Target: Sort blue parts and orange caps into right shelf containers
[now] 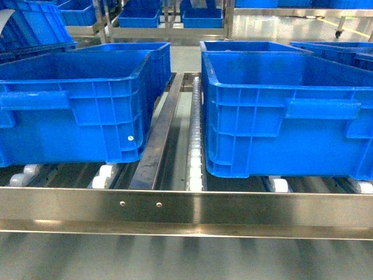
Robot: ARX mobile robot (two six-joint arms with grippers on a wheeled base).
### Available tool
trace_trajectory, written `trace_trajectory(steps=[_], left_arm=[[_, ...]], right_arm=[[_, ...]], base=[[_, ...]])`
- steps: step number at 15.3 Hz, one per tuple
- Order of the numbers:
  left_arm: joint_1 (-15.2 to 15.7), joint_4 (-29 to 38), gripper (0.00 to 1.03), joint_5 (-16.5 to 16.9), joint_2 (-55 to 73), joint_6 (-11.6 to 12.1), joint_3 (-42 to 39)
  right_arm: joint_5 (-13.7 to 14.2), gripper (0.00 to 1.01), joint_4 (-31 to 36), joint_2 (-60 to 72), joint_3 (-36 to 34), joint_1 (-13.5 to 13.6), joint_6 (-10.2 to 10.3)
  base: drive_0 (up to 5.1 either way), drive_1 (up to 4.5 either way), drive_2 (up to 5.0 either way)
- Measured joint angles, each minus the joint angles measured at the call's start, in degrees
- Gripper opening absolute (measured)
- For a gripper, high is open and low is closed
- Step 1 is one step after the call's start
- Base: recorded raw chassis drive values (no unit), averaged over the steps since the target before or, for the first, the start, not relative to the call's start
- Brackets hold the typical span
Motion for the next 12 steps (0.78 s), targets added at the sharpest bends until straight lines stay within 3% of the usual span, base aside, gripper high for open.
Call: trace_trajectory(steps=[12], left_arm=[[0.0, 0.0, 0.43, 0.0, 0.0, 0.0, 0.0]], right_arm=[[0.0, 0.43, 0.0, 0.0, 0.0, 0.0, 0.0]], base=[[0.0, 0.0, 0.0]])
